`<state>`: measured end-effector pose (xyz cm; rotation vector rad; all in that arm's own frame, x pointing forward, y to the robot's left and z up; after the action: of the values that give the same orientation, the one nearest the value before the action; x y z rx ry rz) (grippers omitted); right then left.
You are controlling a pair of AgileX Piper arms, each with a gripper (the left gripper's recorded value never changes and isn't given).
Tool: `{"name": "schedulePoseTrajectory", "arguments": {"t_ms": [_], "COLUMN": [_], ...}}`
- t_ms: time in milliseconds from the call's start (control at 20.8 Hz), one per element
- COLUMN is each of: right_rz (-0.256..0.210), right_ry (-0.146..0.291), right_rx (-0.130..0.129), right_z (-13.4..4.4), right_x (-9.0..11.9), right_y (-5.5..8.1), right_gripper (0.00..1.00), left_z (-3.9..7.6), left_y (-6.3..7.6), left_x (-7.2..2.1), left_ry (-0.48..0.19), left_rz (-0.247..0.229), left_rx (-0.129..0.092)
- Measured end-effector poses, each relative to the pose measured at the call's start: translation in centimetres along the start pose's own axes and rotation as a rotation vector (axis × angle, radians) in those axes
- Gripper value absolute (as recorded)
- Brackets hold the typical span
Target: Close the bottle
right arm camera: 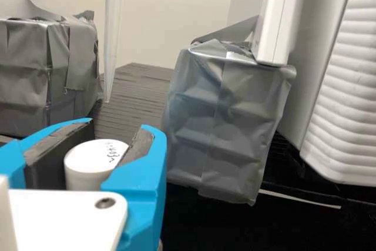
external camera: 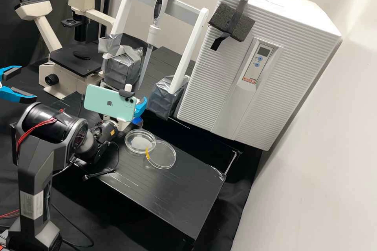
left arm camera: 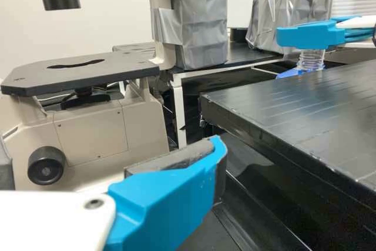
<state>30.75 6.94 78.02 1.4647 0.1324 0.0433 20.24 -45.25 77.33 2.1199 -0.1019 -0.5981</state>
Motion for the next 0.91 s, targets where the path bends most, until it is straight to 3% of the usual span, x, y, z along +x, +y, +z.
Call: {"name": "schedulePoseTrajectory", "arguments": {"t_ms": [912], "right_rz": [0.014], "right_ry": [0.009], "right_rx": [0.018], "right_z": [0.22], "right_x": [-0.57], "right_y": [-0.1], "right_gripper": [0.0], "left_z": [0.0], "left_y": [0.0], "left_x": [0.0], "left_ry": [0.0], "left_rz": [0.0], "left_rx": [0.0]}}
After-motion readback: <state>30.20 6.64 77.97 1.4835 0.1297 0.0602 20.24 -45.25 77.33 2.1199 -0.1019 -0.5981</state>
